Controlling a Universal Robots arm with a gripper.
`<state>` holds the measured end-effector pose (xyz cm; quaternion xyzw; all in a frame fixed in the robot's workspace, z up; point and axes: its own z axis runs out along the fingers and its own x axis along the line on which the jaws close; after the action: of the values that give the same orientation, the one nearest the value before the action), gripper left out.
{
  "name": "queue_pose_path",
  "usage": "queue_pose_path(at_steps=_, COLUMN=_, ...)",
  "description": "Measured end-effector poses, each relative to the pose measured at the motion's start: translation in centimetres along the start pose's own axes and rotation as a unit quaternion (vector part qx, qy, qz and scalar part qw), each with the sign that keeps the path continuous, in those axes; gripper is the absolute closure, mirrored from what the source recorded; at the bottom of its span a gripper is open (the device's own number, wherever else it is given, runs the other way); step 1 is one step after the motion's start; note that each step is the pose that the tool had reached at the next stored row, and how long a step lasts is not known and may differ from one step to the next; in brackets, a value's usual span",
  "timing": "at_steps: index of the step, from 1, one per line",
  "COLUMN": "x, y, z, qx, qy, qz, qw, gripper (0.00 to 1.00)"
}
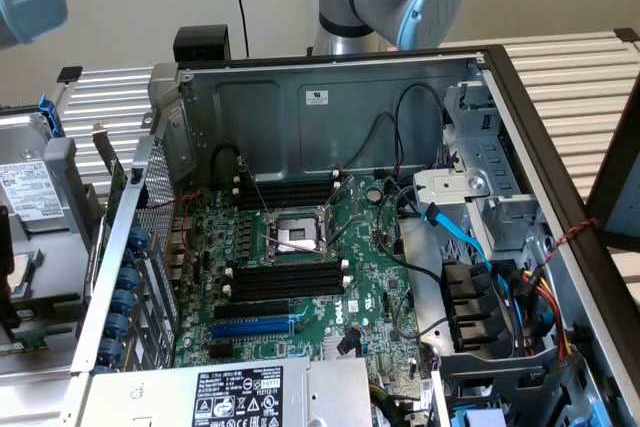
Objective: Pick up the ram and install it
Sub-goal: 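Pick up the ram and move it above insertion slot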
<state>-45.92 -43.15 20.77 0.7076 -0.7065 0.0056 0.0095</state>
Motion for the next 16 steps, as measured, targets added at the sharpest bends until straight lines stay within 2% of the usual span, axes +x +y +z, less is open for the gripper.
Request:
queue_pose_path(at_steps=8, x=0.03, y=-0.01, z=0.46, qx=0.0001, qy=0.0, qz=0.0, qw=1.0, gripper=0.76)
queue_pose_path(at_steps=16, x=0.03, y=-0.01, z=0.48, qx=0.0, qy=0.0, qz=0.0, qw=1.0, gripper=0.76)
